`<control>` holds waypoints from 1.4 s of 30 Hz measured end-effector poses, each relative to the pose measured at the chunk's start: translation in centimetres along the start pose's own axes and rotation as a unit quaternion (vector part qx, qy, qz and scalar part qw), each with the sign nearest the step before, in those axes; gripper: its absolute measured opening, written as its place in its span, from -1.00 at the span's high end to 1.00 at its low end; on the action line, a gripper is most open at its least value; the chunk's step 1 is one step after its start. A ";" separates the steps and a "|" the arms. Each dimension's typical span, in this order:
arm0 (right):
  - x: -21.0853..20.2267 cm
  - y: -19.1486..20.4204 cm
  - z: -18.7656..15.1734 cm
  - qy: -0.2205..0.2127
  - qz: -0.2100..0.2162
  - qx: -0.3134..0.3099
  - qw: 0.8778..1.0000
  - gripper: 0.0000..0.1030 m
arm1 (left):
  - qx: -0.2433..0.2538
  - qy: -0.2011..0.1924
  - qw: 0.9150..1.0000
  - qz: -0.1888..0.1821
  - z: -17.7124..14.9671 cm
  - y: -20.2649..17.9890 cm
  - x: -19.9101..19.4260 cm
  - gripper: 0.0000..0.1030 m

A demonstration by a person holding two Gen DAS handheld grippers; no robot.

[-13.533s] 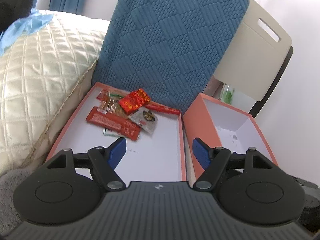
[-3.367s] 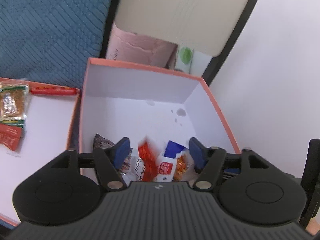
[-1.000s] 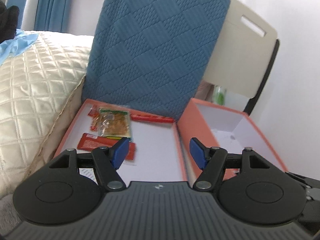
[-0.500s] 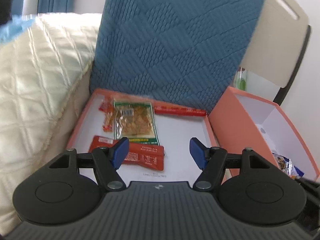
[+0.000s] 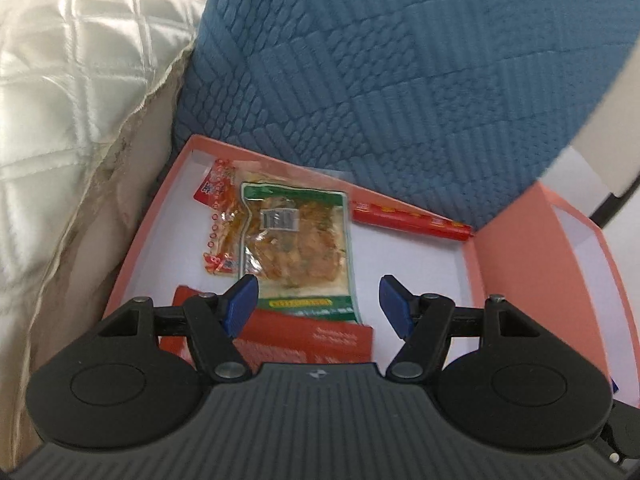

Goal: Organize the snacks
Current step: 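Move both open grippers back over the snack tray, then grasp the green-labelled clear packet with left gripper while right grasps the red rectangular packet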

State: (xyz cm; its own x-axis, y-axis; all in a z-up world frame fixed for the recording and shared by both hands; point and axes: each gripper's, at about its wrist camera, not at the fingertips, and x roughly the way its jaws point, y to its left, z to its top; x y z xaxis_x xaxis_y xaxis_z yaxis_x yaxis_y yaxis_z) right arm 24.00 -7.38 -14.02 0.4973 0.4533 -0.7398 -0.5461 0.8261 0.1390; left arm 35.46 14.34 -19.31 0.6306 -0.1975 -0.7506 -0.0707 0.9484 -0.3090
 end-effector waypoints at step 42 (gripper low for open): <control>10.6 0.5 3.7 0.152 0.053 -0.163 0.973 0.26 | -0.017 0.024 0.999 -0.045 4.7 3.8 5.4 -0.40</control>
State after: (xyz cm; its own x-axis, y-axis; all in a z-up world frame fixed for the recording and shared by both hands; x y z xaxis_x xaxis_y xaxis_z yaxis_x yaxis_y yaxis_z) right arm 31.50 -0.91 -19.37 0.2307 0.3700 -0.8999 -0.7929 0.6076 0.0466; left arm 42.20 18.05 -21.77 0.5984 -0.2934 -0.7455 -0.0429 0.9175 -0.3954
